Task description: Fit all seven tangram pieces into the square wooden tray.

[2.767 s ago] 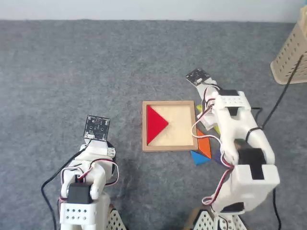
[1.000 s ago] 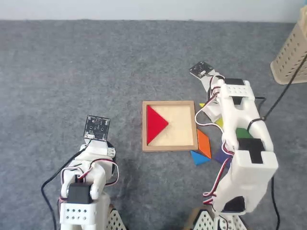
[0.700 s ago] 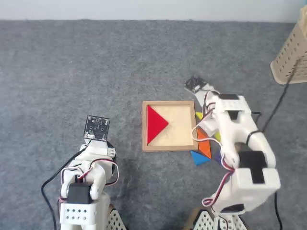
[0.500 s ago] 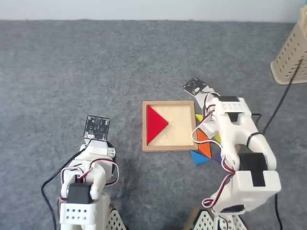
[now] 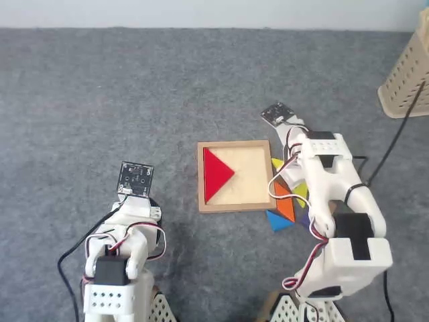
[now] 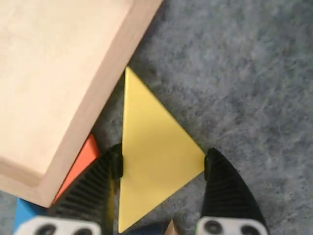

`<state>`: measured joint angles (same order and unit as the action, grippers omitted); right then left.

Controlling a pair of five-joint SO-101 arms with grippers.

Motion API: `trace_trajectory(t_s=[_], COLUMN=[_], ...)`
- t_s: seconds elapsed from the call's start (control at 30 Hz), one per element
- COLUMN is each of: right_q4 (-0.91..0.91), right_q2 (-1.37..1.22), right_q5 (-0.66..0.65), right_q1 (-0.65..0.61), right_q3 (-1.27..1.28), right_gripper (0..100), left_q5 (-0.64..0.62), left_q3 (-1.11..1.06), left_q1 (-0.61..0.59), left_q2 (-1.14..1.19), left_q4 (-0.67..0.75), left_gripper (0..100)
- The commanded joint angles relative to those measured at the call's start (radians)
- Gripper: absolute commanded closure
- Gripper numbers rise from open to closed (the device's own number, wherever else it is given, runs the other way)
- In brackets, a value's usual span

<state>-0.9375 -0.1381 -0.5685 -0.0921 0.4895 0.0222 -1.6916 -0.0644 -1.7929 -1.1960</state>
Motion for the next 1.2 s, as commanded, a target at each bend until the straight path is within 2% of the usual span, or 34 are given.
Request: trace_trajectory(t_s=[0.0, 0.17, 0.37, 0.67, 0.9, 1.17], right_q4=[-0.015, -0.018, -0.054, -0.073, -0.171, -0.159], right_q2=[0.054, 0.174, 0.265, 0.231, 0.17, 0.105], right_q5=[0.041, 0.068, 0.086, 0.08, 0.106, 0.126], right_q1=[0.03, 0.033, -0.019, -0.013, -0.09, -0.137], right_q3=[-0.064, -0.038, -0.012, -0.02, -0.02, -0.02], right_gripper=[92.2, 92.2, 92.2, 91.0, 74.5, 69.9], left_q5=[-0.009, -0.009, -0.009, -0.009, -0.009, -0.009], left_q3=[0.005, 0.005, 0.005, 0.005, 0.005, 0.005], left_q1=[-0.005, -0.005, -0.005, -0.005, -0.005, -0.005], left_q2=[-0.003, -0.003, -0.003, -0.003, -0.003, -0.003], left_q4=[-0.005, -0.005, -0.005, -0.005, -0.005, -0.005], left_gripper=[99, 99, 99, 99, 99, 99])
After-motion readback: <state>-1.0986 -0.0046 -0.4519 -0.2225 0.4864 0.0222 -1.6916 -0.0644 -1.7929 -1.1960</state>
